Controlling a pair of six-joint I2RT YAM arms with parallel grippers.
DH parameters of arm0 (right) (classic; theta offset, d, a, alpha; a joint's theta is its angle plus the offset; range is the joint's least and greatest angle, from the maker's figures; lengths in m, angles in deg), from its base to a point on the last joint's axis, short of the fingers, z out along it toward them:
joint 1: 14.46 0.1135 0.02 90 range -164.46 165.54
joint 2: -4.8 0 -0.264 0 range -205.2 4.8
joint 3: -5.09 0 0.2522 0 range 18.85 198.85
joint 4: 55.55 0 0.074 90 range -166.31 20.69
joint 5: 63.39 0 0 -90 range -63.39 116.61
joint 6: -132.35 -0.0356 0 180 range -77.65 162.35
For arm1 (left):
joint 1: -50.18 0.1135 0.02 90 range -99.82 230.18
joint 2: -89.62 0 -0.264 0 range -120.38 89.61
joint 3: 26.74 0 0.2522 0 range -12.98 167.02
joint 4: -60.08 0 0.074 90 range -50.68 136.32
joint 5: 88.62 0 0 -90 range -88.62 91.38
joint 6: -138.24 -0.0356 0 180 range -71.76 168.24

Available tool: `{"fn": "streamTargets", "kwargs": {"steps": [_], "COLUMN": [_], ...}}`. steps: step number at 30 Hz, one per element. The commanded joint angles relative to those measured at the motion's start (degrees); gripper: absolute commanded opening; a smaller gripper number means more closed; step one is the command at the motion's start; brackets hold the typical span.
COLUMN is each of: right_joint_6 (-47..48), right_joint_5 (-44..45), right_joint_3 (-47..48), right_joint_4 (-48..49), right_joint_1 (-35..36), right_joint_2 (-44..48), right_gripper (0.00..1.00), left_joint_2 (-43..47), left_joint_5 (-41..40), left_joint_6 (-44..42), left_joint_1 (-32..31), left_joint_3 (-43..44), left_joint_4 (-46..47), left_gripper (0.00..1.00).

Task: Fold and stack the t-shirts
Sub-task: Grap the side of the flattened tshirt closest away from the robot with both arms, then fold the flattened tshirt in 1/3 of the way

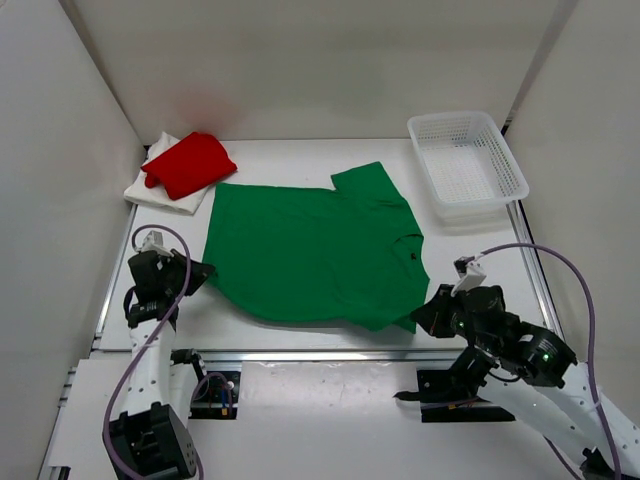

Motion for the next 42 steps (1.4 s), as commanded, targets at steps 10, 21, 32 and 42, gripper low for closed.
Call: {"fn": "streamTargets", "kwargs": {"steps": [10,21,32,42], "right_joint_6": [24.79,23.67,26.21,25.42], "right_joint_5": [-27.82,-24.60,-25.66,-21.28], "right_joint_3": [2.01,9.21,25.02,29.61], "right_joint_4": [21.78,39.35,40.60,39.82], "right_joint_1": [-42.78,-40.58,-40.66,-38.65], "right_joint_2": [-25.91,-51.04,-71.78,-72.95], "right_gripper": [0.00,0.00,0.00,0.39], "left_joint_2": [-9.81,-21.41,-36.09,-33.83], "left_joint_5": [-1.83,-8.08,-10.81,-8.16], "left_joint_6": [12.04,16.44,14.24,11.53], "left_joint_1": [1.22,0.25,-2.56,-0.01], "left_joint_3": [-1.54,2.32,14.19,12.70], "left_joint_4": [15.61,24.22,23.79,19.15], "left_gripper": [0.00,0.00,0.00,0.40]}}
